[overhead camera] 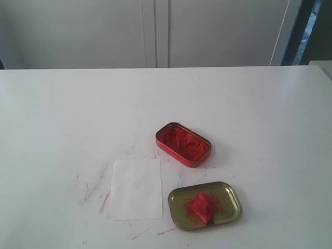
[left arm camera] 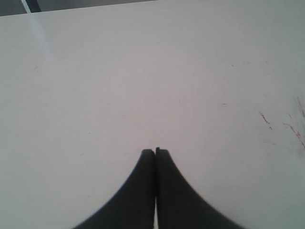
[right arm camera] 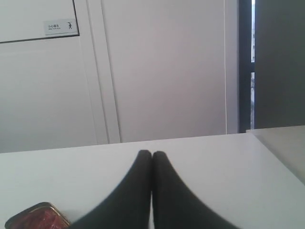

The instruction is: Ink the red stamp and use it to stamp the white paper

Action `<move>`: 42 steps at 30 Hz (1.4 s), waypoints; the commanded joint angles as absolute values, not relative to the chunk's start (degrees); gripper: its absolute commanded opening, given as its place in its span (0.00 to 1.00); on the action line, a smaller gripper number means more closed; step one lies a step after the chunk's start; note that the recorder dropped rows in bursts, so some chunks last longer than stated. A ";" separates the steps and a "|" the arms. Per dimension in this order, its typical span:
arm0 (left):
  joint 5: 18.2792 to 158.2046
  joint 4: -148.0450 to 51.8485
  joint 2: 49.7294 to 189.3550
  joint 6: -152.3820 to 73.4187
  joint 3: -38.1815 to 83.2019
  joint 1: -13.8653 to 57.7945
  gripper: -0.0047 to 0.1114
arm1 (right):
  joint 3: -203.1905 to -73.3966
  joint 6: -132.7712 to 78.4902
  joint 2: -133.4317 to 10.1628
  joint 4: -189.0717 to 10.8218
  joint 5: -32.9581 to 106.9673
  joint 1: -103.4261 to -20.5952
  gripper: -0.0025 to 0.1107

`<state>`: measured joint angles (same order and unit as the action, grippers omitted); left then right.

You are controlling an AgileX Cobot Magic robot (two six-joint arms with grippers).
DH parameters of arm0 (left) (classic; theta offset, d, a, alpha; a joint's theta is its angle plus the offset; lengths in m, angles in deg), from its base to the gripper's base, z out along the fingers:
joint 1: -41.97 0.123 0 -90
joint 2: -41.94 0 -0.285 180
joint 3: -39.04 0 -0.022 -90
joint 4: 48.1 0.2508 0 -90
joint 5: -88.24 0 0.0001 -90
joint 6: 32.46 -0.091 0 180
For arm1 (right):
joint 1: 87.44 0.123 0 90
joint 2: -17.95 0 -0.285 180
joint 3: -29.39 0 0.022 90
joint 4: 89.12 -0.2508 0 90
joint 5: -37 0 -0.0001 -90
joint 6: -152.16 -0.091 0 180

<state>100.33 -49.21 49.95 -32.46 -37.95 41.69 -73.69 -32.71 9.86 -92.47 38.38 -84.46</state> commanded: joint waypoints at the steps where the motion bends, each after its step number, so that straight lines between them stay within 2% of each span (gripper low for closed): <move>1: 100.20 -49.63 49.73 -32.46 -38.18 42.97 0.04 | -73.40 -32.75 10.16 -92.09 41.81 -84.66 0.02; 33: 99.86 -49.63 49.73 -32.46 -38.18 44.13 0.04 | -73.40 -32.64 10.16 -92.21 46.50 -84.66 0.02; 42: 99.86 -49.63 49.73 -32.46 -38.18 44.82 0.04 | -77.71 -32.64 10.16 -92.08 39.01 -84.66 0.02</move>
<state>100.06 -49.21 49.95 -32.46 -37.95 44.63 -75.43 -32.71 9.86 -92.47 41.99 -84.46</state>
